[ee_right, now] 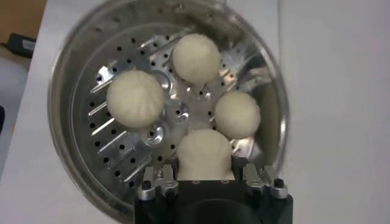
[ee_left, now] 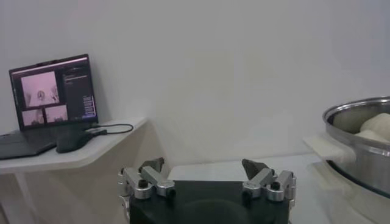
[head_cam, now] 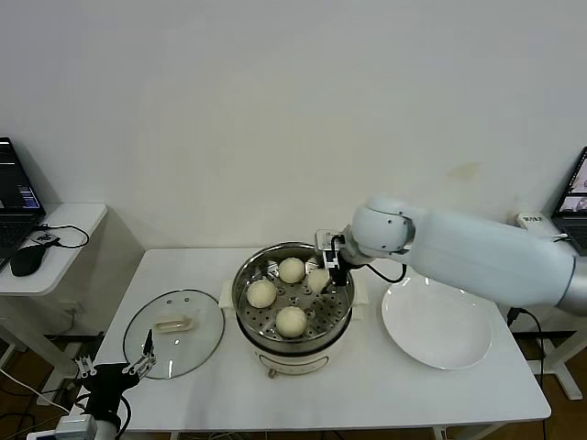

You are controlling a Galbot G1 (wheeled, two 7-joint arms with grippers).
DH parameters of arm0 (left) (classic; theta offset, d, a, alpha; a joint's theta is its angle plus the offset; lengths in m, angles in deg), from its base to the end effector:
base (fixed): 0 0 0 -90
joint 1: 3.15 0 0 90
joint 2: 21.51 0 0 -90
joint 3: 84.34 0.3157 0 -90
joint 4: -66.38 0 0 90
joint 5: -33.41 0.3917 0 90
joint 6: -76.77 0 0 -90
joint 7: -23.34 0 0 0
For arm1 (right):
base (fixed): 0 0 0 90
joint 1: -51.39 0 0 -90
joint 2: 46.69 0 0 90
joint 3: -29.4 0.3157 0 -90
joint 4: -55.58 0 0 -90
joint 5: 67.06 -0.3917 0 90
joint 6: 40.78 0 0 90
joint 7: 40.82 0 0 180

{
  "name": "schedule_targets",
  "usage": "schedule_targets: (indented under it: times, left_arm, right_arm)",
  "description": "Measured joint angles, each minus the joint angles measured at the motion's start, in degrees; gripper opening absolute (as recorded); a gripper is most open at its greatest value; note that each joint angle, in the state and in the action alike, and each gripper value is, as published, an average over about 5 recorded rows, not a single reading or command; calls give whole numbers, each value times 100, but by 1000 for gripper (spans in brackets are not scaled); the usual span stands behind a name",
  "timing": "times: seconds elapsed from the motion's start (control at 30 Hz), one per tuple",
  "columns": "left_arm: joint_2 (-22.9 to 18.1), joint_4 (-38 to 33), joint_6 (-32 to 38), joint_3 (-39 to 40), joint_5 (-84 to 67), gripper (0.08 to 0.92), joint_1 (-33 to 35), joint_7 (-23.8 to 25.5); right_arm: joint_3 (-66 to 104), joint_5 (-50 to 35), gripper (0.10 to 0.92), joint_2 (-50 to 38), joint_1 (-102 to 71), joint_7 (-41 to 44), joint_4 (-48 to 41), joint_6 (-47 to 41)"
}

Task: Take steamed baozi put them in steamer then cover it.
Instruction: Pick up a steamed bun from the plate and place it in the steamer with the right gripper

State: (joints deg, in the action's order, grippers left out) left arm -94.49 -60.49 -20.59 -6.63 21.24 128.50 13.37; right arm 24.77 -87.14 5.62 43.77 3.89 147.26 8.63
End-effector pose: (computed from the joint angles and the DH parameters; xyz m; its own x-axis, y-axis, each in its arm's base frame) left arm 0.1905 0.0874 -0.2465 -0.9725 -0.1777 0.1508 -0.1499 0.9723 0.1793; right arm 0.4709 0.1228 -0.0949 -0.3137 -0.2695 0.9105 -0.9370 -0.0671 -0.3427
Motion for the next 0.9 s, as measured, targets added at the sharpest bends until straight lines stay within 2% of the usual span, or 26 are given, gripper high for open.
schedule_targets:
  times: [0.73, 0.9]
  left_arm:
    - [13, 65, 4, 7, -18, 823, -63, 1]
    - [13, 61, 3, 8, -19, 823, -58, 0]
  right_arm:
    - [58, -6, 580, 192, -367, -182, -217, -95]
    - [105, -23, 667, 155, -362, -182, -171, -99]
